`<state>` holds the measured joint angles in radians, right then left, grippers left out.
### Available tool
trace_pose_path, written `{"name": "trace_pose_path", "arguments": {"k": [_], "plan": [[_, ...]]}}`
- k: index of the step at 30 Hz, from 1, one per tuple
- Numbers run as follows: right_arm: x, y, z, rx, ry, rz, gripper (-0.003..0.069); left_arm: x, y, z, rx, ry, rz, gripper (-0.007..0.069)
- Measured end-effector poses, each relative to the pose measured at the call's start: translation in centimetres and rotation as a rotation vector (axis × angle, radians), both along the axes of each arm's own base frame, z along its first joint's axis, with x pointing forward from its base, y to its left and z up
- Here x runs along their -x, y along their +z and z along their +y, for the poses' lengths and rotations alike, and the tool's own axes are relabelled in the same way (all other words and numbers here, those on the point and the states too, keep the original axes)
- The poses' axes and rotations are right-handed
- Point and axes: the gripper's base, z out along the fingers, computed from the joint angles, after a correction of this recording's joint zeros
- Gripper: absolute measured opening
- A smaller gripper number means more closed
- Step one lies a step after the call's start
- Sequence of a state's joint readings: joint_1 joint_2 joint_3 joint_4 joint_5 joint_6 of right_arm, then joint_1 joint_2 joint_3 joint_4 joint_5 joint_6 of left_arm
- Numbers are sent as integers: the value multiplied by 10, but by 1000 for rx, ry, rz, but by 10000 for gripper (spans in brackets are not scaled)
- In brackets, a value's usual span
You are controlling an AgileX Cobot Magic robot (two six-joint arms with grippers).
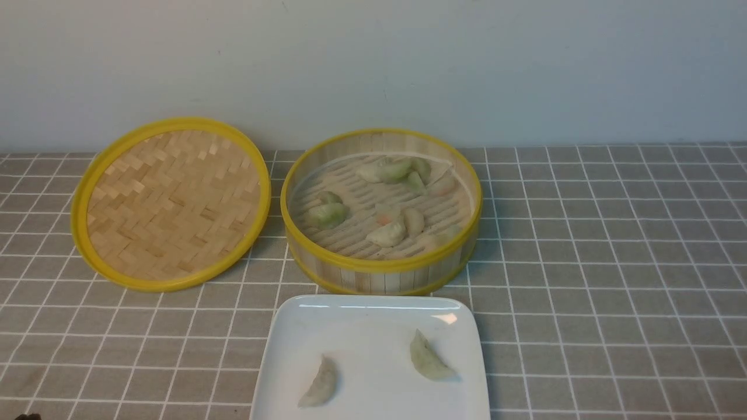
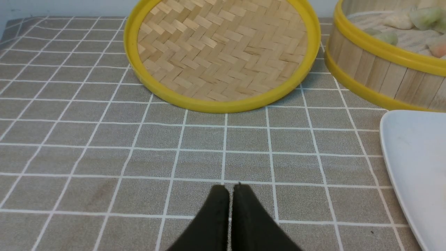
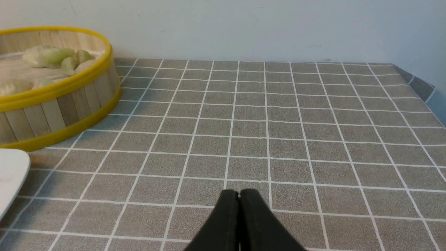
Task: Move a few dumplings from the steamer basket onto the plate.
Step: Use the right arm to grab a dumpling from inside the steamer
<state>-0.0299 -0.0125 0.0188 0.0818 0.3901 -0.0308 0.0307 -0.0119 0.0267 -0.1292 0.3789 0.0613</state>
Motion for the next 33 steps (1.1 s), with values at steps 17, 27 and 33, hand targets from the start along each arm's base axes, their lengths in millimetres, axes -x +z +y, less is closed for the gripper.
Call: {"name": "trace_pose_path", "arguments": {"k": [17, 27, 33], "plan": [[0, 0, 0, 0, 0, 0, -10, 0, 0, 0, 0, 0, 0, -5], [-1, 2, 2, -129, -5, -51, -10, 0, 0, 0, 0, 0, 0, -5], [-2, 21, 0, -511, -47, -256, -10, 0, 0, 0, 0, 0, 0, -5]]}}
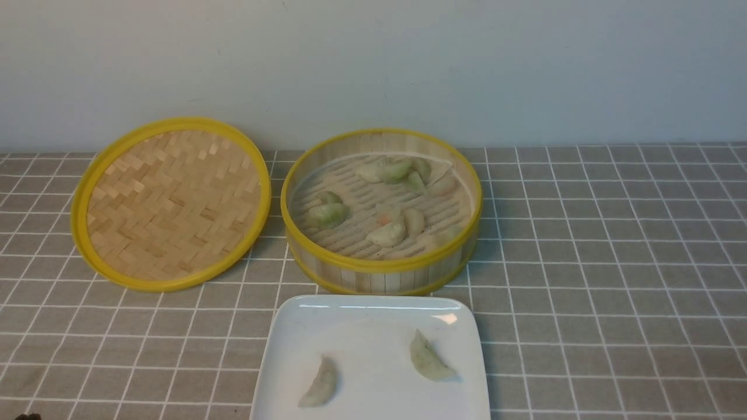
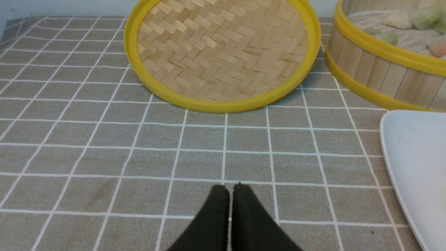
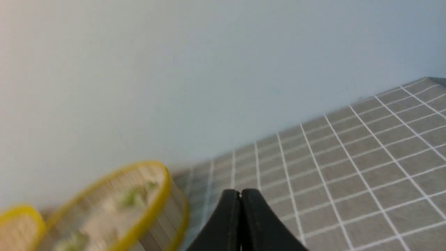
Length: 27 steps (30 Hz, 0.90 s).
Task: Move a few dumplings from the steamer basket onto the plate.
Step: Use the right arm to grab a dumpling from inside the steamer
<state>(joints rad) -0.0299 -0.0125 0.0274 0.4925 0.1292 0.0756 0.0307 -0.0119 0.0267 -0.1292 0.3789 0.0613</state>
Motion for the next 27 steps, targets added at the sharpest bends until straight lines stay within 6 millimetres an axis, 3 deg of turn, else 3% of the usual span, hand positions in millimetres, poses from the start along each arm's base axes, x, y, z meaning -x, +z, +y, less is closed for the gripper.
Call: {"name": "trace_pose_path", "arguments": {"k": [5, 15, 17, 22, 27], "plan": [[0, 5, -3, -204, -20, -62, -10, 0, 0, 0, 0, 0, 0, -5], [1, 9, -5, -275, -34, -94, -10, 0, 0, 0, 0, 0, 0, -5], [2, 18, -2, -265, 0, -83, -10, 0, 0, 0, 0, 0, 0, -5], [-6, 80, 13, -52, 146, 71, -10, 0, 0, 0, 0, 0, 0, -5], [-48, 123, 25, 167, 332, 439, -10, 0, 0, 0, 0, 0, 0, -5]]}}
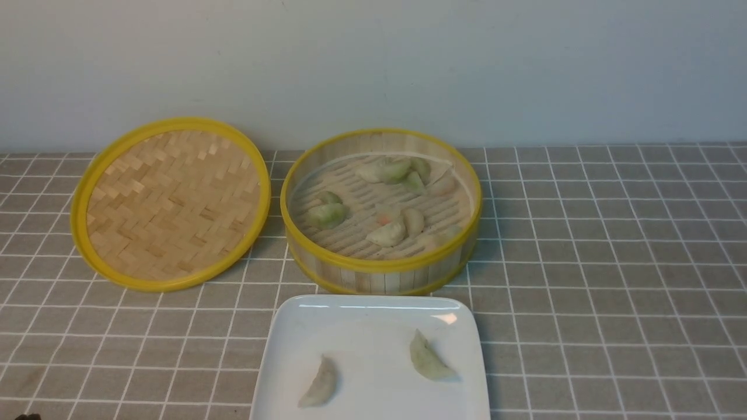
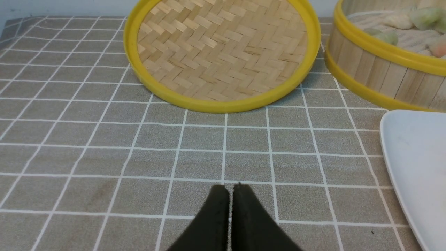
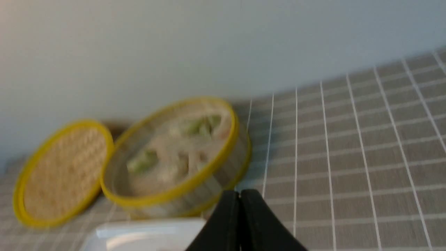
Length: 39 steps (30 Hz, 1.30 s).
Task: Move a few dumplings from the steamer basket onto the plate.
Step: Use the right arm to grab a dumpling from inside the steamer
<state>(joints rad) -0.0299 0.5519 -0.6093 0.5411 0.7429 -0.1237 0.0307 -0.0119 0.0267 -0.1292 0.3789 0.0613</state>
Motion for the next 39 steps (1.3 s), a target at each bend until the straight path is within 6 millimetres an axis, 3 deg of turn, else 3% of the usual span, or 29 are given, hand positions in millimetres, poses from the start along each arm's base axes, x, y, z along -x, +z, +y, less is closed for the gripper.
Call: {"name": "trace_pose_path", "arguments": {"k": [7, 13, 18, 27, 31, 37, 39], "plan": [[-79, 22, 3, 117, 171, 375, -10, 0, 0, 0, 0, 0, 0, -5], [-136, 41, 21, 145, 249, 448, -10, 0, 0, 0, 0, 0, 0, -5], [-173, 41, 48, 216, 266, 496, -10, 0, 0, 0, 0, 0, 0, -5], [-230, 12, 116, 331, 323, 578, 28, 0, 0, 0, 0, 0, 0, -5], [-260, -9, 156, 359, 377, 586, 111, 0, 0, 0, 0, 0, 0, -5], [-289, -33, 188, 386, 409, 584, 236, 0, 0, 0, 0, 0, 0, -5], [-304, -48, 200, 393, 418, 584, 312, 0, 0, 0, 0, 0, 0, -5]]}}
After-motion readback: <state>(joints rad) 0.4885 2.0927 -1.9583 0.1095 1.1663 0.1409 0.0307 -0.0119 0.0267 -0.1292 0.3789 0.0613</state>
